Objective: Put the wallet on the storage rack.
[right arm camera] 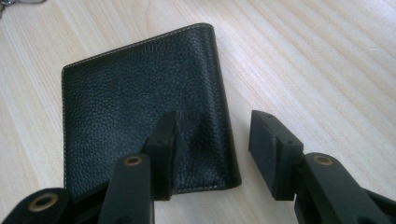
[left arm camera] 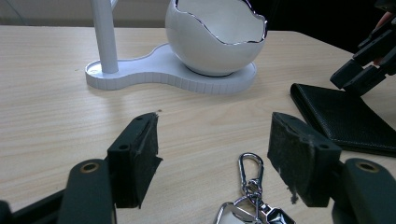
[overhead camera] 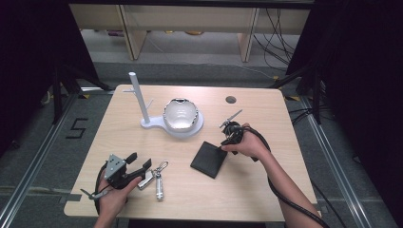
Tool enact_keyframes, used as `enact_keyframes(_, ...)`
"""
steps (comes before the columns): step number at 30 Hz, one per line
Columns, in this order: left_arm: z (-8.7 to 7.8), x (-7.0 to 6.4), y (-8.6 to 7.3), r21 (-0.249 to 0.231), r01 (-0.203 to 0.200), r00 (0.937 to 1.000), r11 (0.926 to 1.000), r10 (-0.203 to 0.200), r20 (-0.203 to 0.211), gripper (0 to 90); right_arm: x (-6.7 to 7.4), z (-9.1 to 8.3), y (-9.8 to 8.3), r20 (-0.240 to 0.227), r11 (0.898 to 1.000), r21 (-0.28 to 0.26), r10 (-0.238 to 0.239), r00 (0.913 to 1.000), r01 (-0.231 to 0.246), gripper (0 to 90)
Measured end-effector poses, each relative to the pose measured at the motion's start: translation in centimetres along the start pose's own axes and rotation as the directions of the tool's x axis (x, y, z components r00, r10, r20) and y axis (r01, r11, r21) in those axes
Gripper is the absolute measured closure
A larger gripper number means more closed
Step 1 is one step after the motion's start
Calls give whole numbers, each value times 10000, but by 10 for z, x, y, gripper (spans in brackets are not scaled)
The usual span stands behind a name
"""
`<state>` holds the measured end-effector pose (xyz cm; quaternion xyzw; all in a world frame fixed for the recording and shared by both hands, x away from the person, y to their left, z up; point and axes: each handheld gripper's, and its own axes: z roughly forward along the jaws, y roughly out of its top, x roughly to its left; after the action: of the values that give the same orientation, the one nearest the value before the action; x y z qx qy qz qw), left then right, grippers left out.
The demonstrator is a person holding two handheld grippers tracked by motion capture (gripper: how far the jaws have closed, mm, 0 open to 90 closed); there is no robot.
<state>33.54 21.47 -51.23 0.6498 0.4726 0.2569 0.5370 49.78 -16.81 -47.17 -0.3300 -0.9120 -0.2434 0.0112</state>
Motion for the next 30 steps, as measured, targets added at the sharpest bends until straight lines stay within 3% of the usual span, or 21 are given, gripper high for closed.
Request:
enact_keyframes(14,2,0,-2,42,63,10000,10000,-64,29,329,-3,12,8,-267,9976,671,194,9995,-175,553)
enact_keyframes(16,2,0,-2,55,68,10000,10000,-68,22,329,-5,14,9,-513,9967,781,269,9983,-228,584)
enact_keyframes(17,2,0,-2,56,66,10000,10000,-66,27,329,-6,14,9,-336,9947,963,393,9987,-359,608)
enact_keyframes(18,2,0,-2,61,57,10000,10000,-57,35,329,-6,14,9,-336,9947,963,393,9987,-359,608)
enact_keyframes(19,3,0,-2,24,71,9999,10000,-71,96,329,-7,15,9,-644,9952,917,402,9971,-342,626)
enact_keyframes(22,3,0,-3,36,77,9999,10000,-77,73,330,-9,14,8,-734,9946,980,401,9965,-328,642)
enact_keyframes(26,2,-1,-2,90,48,10000,9999,-48,37,329,-9,15,9,-800,9928,996,750,9940,-669,683)
enact_keyframes(30,2,-1,-3,93,57,10000,9999,-58,25,329,-9,14,12,-618,9945,1048,128,9980,-63,751)
